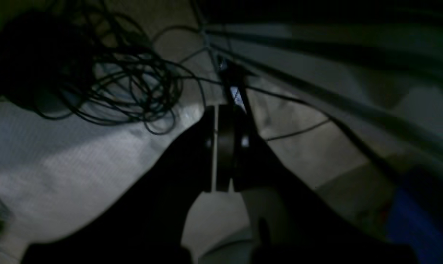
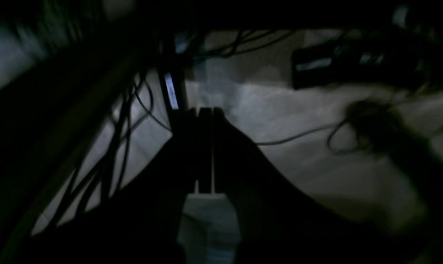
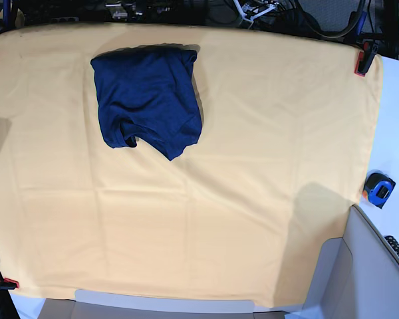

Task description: Fold the T-shirt properly

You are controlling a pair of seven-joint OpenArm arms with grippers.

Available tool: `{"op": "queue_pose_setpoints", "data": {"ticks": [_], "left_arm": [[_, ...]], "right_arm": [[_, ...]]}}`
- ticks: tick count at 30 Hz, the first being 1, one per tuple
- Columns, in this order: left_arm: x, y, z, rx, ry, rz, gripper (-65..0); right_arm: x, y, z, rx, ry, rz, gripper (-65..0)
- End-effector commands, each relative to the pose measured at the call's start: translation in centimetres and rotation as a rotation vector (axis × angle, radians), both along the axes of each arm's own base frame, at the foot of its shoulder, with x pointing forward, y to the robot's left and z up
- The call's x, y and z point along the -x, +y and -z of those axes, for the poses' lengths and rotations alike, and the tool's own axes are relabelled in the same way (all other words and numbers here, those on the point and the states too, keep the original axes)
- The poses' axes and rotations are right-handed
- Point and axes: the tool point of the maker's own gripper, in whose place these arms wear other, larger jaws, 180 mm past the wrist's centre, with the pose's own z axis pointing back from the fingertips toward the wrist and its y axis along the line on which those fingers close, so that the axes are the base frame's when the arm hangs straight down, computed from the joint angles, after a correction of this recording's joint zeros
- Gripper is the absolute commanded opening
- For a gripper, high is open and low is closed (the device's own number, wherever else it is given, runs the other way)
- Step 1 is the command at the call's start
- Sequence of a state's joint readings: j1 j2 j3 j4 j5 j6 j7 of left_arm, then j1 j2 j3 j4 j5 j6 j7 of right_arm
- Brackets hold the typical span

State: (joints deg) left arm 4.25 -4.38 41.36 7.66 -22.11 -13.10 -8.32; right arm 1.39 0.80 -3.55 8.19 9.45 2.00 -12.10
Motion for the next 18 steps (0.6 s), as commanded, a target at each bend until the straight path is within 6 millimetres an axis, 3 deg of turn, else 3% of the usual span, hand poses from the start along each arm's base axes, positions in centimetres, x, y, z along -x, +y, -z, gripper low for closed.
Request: {"op": "queue_pose_setpoints", "data": {"ticks": [1, 8, 15, 18], "left_arm": [[0.0, 0.0, 0.0, -0.010, -0.004, -0.001, -65.0], [-2.2, 5.7, 0.3, -0.321, -0.099, -0.082, -65.0], [-2.0, 6.0, 0.3, -0.328, -0.087, -0.144, -65.0], [-1.9, 4.4, 0.3, -0.302, -0.083, -0.146, -65.0]], "right_arm": [[0.9, -0.3, 0.0, 0.025, 0.031, 0.045, -65.0], [-0.6, -1.5, -0.1, 0.138, -0.022, 0.156, -65.0], [-0.4, -1.9, -0.1, 0.146, -0.031, 0.195, -65.0], [-0.3, -1.8, -0.1, 0.145, -0.031, 0.195, -65.0]]}}
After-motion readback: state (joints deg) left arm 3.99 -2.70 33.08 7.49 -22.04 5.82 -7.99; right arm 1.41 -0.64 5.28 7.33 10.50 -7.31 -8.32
